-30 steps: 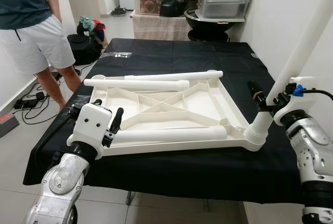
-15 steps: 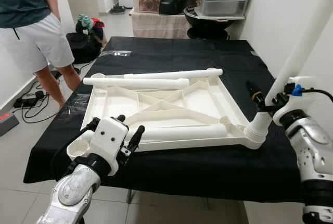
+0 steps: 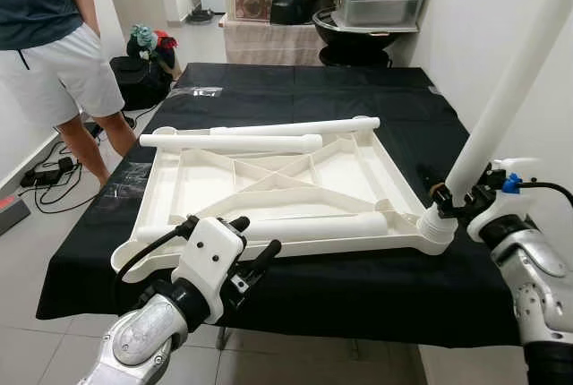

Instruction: Building children table

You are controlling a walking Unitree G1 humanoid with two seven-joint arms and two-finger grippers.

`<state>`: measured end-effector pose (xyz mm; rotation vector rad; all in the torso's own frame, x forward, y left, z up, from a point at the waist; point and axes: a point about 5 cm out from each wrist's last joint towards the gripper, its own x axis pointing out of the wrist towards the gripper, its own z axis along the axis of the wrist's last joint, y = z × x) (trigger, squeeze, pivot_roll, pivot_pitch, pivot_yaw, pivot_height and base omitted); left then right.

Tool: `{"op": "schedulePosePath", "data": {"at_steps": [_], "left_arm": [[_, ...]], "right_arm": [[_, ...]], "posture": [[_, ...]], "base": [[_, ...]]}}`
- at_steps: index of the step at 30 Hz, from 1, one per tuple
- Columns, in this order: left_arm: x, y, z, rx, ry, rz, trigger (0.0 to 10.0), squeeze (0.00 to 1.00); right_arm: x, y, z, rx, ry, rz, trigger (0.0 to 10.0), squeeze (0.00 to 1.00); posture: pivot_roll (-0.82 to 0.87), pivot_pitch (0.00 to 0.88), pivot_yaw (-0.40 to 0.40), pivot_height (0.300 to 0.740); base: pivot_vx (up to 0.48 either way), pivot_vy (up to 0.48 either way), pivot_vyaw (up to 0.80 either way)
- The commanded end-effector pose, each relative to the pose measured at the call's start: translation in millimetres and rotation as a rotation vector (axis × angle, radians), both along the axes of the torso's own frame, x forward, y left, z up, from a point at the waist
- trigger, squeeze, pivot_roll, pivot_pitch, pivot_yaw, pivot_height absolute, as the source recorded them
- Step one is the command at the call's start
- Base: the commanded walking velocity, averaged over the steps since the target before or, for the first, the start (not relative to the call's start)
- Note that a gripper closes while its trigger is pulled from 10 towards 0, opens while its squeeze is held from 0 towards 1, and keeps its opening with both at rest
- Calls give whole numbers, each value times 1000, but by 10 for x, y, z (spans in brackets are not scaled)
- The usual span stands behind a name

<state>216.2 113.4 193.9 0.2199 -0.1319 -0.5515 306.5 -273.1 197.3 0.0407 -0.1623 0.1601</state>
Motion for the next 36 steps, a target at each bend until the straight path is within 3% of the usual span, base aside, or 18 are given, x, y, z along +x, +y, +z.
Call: {"op": "schedulePosePath", "data": {"at_steps": [1, 5, 10, 14, 17, 18, 26, 34, 36], "left_arm": [[-8, 14, -8, 20, 2, -2, 10000, 0], [3, 35, -2, 20, 1, 8, 10000, 0], [1, 48, 2, 27, -4, 12, 10000, 0], [-1, 50, 2, 26, -3, 12, 10000, 0], [0, 56, -1, 25, -1, 14, 10000, 0], [4, 61, -3, 29, -3, 15, 10000, 0], [16, 62, -1, 28, -4, 17, 10000, 0], [29, 76, -6, 29, -2, 20, 10000, 0], [39, 89, -7, 32, -2, 21, 10000, 0]], "right_arm": [[-30, 51, -1, 11, -9, 51, 10000, 0], [-61, 36, -11, 11, 6, 87, 10000, 0], [-114, -221, -65, -28, 30, -24, 10000, 0], [-125, -261, -75, -27, 33, -42, 10000, 0], [-224, -370, -169, -39, 62, -65, 10000, 0], [-330, -442, -260, -35, 90, -66, 10000, 0], [-614, -416, -478, 4, 170, 59, 10000, 0], [-719, -479, -558, -85, 176, -55, 10000, 0], [-790, -347, -575, -102, 170, -46, 10000, 0]], "posture": [[63, 63, -27, 740], [63, 62, -27, 740], [61, 65, -30, 740], [61, 65, -30, 740], [54, 67, -25, 740], [53, 67, -25, 740], [49, 71, -21, 740], [44, 71, -17, 740], [38, 71, -10, 740]], "base": [[0, 0, 0], [0, 0, 0], [0, 0, 0], [0, 0, 0], [0, 0, 0], [0, 0, 0], [0, 0, 0], [0, 0, 0], [0, 0, -681]]}}
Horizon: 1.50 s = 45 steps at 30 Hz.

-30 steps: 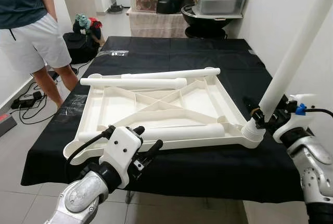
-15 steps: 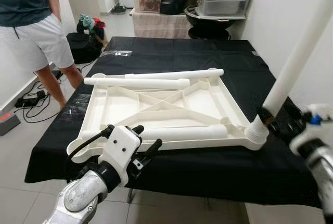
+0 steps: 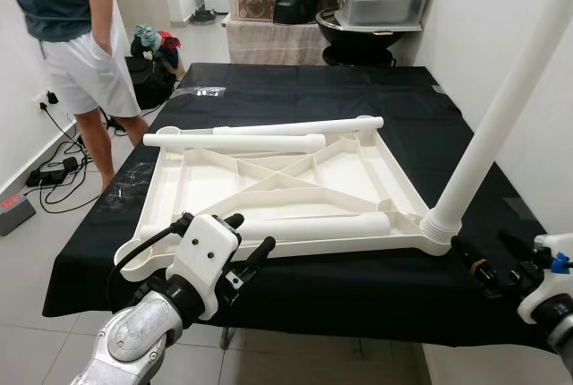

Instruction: Building children table

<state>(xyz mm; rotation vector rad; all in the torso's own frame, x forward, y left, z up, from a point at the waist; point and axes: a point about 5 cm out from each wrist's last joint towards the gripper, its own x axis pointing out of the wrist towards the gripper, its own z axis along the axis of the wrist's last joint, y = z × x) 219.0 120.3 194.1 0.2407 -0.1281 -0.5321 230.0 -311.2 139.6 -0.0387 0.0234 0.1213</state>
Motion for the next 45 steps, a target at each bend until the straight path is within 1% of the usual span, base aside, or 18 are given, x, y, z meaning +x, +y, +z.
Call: {"op": "schedulePosePath", "data": {"at_steps": [1, 4, 5, 6, 7, 10, 14, 20, 27, 39, 41, 45], "left_arm": [[17, 25, -11, 15, 1, 2, 10000, 0], [19, 25, -11, 16, 1, 3, 10000, 0], [38, 30, -16, 18, -1, 5, 10000, 0], [46, 33, -21, 18, -1, 5, 10000, 0], [46, 33, -21, 18, -1, 5, 10000, 0], [67, 28, -25, 22, -5, 5, 10000, 0], [73, 26, -23, 23, -8, 5, 10000, 0], [91, 40, -5, 28, -18, 16, 10000, 0], [86, 53, -2, 27, -23, 24, 10000, 0], [89, 54, 0, 19, -24, 33, 10000, 0], [94, 57, 4, 14, -28, 42, 10000, 0], [96, 57, 5, 12, -30, 42, 10000, 0]], "right_arm": [[-68, 101, 2, 6, -17, -11, 10000, 0], [-76, 109, 3, 24, -20, -22, 10000, 0], [-102, 344, 10, 70, -34, 16, 10000, 0], [-119, 479, 16, 95, -41, 45, 10000, 0], [-119, 479, 16, 95, -41, 45, 10000, 0], [-104, 586, 8, 106, -39, 97, 10000, 0], [-94, 604, 5, 110, -38, 106, 10000, 0], [-8, 628, 81, 86, -65, 119, 10000, 0], [12, 722, 152, 84, -70, 134, 10000, 0], [20, 773, 153, 76, -69, 149, 10000, 0], [30, 816, 154, 71, -67, 168, 10000, 0], [39, 834, 172, 68, -68, 173, 10000, 0]], "posture": [[36, 71, -9, 740], [36, 71, -9, 740], [24, 58, 6, 740], [24, 55, 7, 740], [24, 55, 7, 740], [25, 45, 8, 740], [25, 45, 8, 740], [29, 49, -1, 740], [32, 53, -3, 740], [32, 55, -6, 740], [30, 55, -6, 740], [30, 55, -6, 740]], "base": [[0, 0, -800], [0, 0, -800], [0, 0, -800], [0, 0, -800], [0, 0, -800], [0, 0, -800], [0, 0, -800], [0, 0, -792], [0, 0, -796], [0, 0, -791], [0, 0, -794], [0, 0, -797]]}}
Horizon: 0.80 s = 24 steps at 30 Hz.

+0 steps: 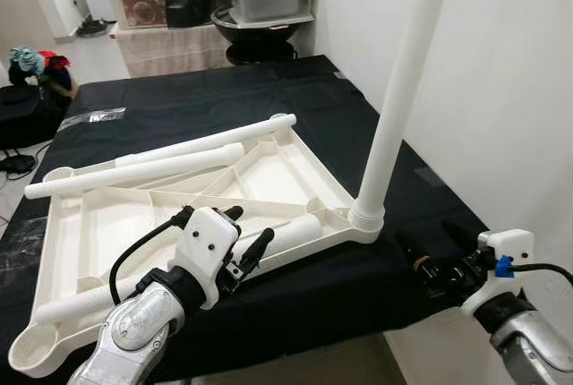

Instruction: Building children table

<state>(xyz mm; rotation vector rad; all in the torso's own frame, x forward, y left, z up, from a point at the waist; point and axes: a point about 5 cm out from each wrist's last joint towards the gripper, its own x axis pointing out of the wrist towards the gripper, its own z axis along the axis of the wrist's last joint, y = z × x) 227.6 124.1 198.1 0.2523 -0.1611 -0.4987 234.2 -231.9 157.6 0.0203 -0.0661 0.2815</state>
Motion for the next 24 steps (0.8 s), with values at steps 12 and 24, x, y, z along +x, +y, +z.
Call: {"op": "schedulePosePath", "data": {"at_steps": [12, 24], "left_arm": [[16, 23, -7, 6, -4, 24, 10000, 0], [-3, 13, -20, 2, 0, 36, 10000, 0]], "right_arm": [[-1, 95, 6, -7, 11, 30, 10000, 0], [97, 224, 116, -27, -12, 108, 10000, 0]], "posture": [[30, 59, -6, 740], [33, 66, -13, 740]], "base": [[0, 0, -797], [0, 0, -400]]}}
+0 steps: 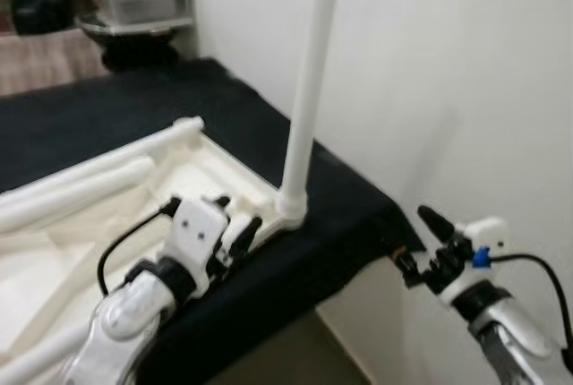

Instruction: Building children table

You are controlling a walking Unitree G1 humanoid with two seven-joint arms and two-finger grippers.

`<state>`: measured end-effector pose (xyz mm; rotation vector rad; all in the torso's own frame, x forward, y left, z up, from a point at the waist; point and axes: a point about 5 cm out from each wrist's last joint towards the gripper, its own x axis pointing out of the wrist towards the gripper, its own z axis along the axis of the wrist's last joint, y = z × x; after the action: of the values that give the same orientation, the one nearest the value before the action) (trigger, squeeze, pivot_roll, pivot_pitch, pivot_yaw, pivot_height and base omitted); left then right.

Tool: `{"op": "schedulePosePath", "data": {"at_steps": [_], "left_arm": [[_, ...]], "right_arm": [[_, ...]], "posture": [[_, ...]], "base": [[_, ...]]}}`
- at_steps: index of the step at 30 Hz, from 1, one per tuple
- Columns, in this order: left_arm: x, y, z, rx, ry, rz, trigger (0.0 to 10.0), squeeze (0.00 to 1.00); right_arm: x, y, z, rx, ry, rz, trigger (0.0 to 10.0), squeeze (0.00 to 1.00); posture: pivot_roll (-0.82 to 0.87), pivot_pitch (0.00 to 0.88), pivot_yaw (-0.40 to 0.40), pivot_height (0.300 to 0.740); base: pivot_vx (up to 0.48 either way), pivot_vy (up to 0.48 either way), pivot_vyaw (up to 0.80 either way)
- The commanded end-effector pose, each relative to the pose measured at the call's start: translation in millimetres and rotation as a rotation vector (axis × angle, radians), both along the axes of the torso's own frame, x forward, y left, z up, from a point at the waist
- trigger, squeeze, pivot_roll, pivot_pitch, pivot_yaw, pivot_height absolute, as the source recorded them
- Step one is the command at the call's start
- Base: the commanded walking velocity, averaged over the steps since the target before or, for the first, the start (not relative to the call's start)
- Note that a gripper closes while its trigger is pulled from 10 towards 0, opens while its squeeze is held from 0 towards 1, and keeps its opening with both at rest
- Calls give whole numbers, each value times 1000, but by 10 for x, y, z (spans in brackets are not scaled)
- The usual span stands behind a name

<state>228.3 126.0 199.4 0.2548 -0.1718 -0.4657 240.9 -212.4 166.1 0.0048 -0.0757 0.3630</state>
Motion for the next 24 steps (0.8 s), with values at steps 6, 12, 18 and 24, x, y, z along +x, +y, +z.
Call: {"op": "schedulePosePath", "data": {"at_steps": [6, 12, 18, 24], "left_arm": [[-7, -22, -26, -4, 13, 10, 10000, 0], [-19, -70, -35, -13, 18, 4, 10000, 0], [-32, -89, -38, -17, 21, 5, 10000, 0], [-16, -122, -74, -40, 33, 12, 10000, 0]], "right_arm": [[179, 41, 104, -95, -38, 56, 10000, 0], [394, 27, 243, -129, -80, 78, 10000, 0], [552, -25, 340, -152, -86, 77, 10000, 0], [688, -157, 452, -111, -77, 73, 10000, 0]], "posture": [[34, 68, -22, 740], [41, 80, -28, 740], [50, 86, -32, 740], [51, 87, -27, 740]], "base": [[0, 0, 175], [0, 0, 708], [0, 0, 294], [0, 0, 0]]}}
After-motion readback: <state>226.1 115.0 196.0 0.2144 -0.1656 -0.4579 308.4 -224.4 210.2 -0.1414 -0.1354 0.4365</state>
